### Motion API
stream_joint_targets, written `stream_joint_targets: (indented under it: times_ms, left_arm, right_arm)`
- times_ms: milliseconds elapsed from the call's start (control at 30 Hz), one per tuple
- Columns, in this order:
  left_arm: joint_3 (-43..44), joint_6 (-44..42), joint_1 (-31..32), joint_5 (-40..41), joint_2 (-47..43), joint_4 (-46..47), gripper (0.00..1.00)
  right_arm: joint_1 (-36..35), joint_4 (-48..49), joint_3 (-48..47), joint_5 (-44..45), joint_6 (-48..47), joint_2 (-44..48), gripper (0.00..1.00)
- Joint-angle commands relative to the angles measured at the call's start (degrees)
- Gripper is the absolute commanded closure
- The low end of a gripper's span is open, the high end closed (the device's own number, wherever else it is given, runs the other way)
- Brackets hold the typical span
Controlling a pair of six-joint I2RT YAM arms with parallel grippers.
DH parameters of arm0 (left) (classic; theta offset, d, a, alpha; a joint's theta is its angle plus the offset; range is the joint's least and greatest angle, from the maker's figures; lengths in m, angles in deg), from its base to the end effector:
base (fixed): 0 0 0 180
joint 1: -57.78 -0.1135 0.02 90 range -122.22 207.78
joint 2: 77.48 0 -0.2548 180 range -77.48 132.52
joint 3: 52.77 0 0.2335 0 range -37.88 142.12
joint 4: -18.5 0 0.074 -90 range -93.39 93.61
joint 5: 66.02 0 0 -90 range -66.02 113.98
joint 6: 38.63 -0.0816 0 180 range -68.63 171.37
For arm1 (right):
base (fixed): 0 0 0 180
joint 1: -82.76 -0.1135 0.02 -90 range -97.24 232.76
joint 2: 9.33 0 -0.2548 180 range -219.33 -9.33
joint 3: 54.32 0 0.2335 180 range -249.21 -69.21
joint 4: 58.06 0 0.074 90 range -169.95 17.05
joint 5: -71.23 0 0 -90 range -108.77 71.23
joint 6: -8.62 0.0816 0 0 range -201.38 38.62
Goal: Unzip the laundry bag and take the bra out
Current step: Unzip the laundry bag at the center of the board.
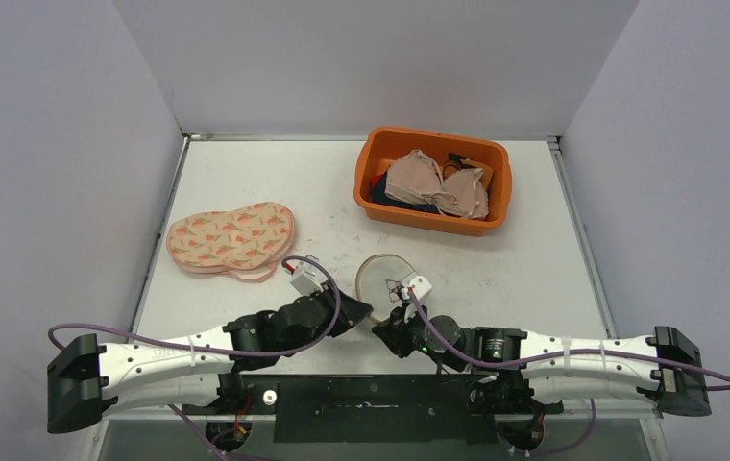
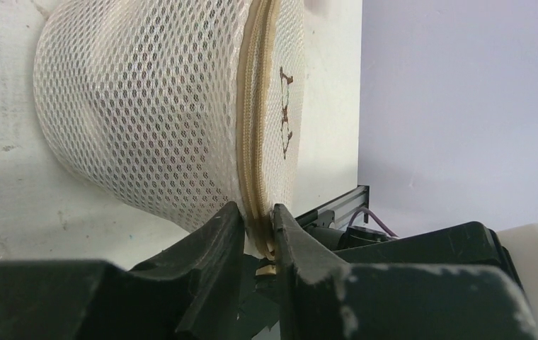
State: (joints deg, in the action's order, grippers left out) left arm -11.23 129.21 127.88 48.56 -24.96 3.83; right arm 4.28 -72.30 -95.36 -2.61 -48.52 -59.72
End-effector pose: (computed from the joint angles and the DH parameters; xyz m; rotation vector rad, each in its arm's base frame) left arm 0.1094 -0.2026 0.2071 -0.4446 2.1520 -1.1854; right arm 0.0677 0.2185 0.2109 -0.6321 2.0046 0.9636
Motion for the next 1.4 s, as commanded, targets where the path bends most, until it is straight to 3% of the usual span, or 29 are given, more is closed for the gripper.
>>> stream_joint_targets:
  times_ms: [0, 167, 767, 1100, 1167, 1367]
  left_arm:
    - [1.9, 0.5, -0.6, 1.7, -0.1, 2.5, 0.83]
    - [1.2, 1.2, -1.5, 1.7, -0.5, 2.1, 1.0]
    - [-2.4, 2.0, -5.7, -0.9, -4.6, 1.0, 1.0]
    - [-2.9, 0.0, -9.9, -6.3, -2.8, 4.4, 0.99]
    - [-2.0, -0.9, -11.0, -8.3, -2.1, 4.2, 0.86]
    - [-0.7, -2.5, -11.6, -10.8, -5.4, 0.2, 0.23]
  right_arm:
    - [-0.4, 2.7, -1.9, -0.2, -0.7, 1.6, 0.95]
    - [-0.4, 1.1, -1.9, 0.8, -0.5, 2.9, 0.95]
    - [-0.4, -8.6, 0.7, 10.7, 3.3, 10.4, 0.95]
    - [-0.4, -8.6, 0.2, 9.3, 2.9, 11.1, 0.95]
    - [-0.4, -8.2, -0.4, 8.8, 2.6, 10.8, 0.95]
    - [-0.4, -7.5, -2.2, 7.2, 1.6, 9.3, 0.95]
